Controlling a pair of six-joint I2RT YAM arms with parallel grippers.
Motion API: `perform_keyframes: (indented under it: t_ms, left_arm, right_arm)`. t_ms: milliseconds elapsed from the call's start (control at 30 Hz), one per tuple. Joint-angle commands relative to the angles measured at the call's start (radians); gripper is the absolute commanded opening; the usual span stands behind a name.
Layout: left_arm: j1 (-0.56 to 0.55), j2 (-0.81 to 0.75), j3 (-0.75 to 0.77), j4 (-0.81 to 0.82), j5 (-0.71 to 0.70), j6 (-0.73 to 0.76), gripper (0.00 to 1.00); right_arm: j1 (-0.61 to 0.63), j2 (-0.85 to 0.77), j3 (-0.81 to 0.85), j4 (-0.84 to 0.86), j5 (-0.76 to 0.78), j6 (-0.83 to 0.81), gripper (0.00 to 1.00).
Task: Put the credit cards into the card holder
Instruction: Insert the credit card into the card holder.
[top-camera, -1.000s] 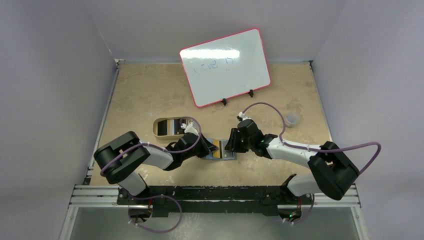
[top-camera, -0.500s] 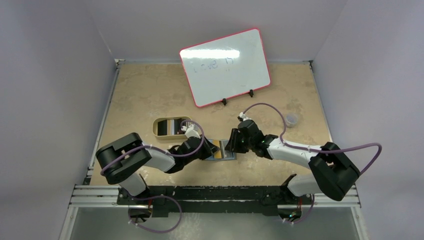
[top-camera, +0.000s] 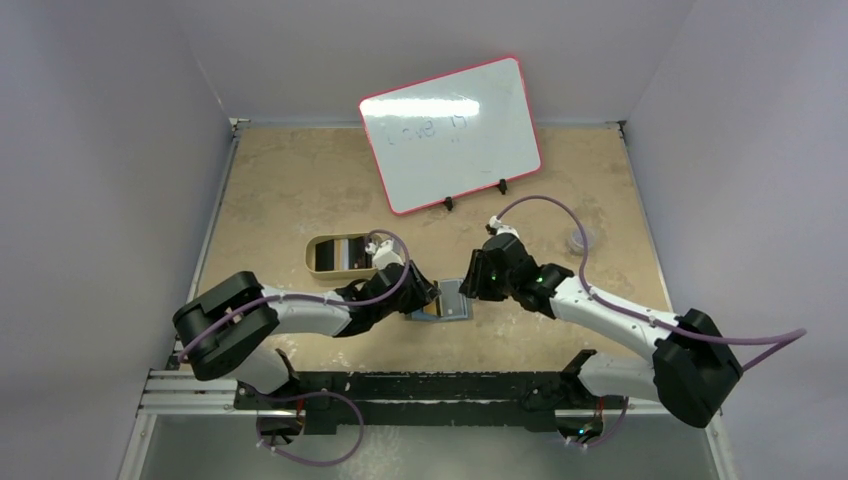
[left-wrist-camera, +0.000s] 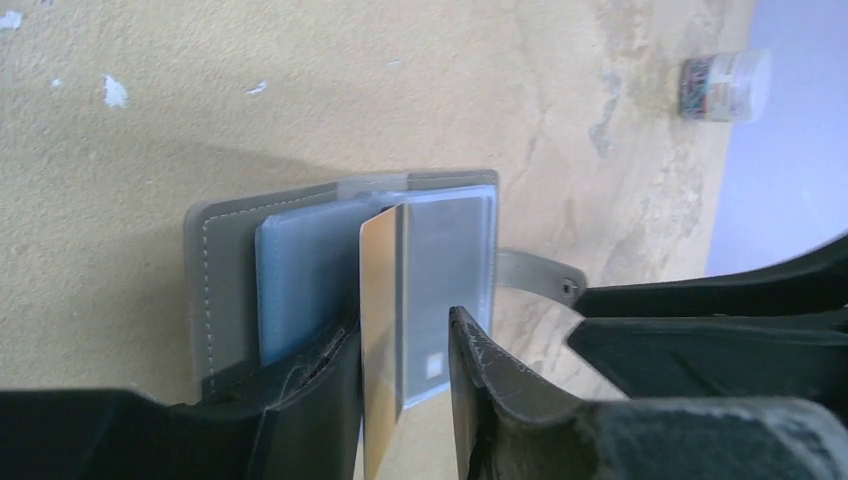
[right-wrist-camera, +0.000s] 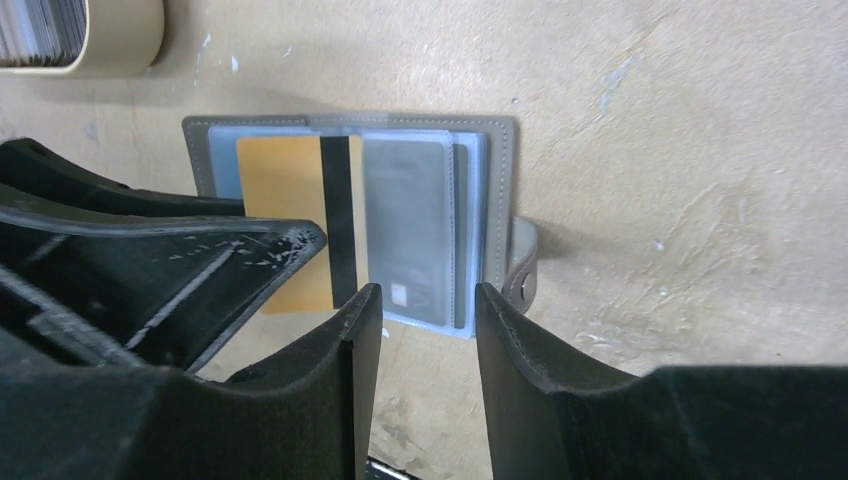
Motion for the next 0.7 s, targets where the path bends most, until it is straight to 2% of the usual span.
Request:
perform_keyframes:
  t_ms: [0, 100, 367, 500, 667]
  left_arm:
    - [-0.004, 0.05, 0.035, -0.02, 0.012, 0.017, 0.3]
    - [-0.005, 0.069, 0.024, 0.006, 0.01, 0.009, 0.21]
    - [-0.008, 0.122, 0.012, 0.028, 0.016, 0.018, 0.17]
    - [-0.012, 0.112, 0.019, 0.025, 0.019, 0.024, 0.18]
    - [-0.013, 0.09, 0.045, 0.012, 0.034, 0.025, 0.27]
  right_arm:
    - [0.001, -0.015, 0.058, -0.098, 0.102, -0.024, 0.43]
    - [-0.001, -0.018, 0.055, -0.115, 0.126, -0.026, 0.45]
    - [-0.015, -0.006, 0.055, -0.104, 0.118, -0.045, 0.44]
    - [-0.015, -0.03, 0.075, -0.045, 0.042, -0.053, 0.4]
    - [-0.013, -0.022, 0.084, 0.037, -0.046, -0.039, 0.38]
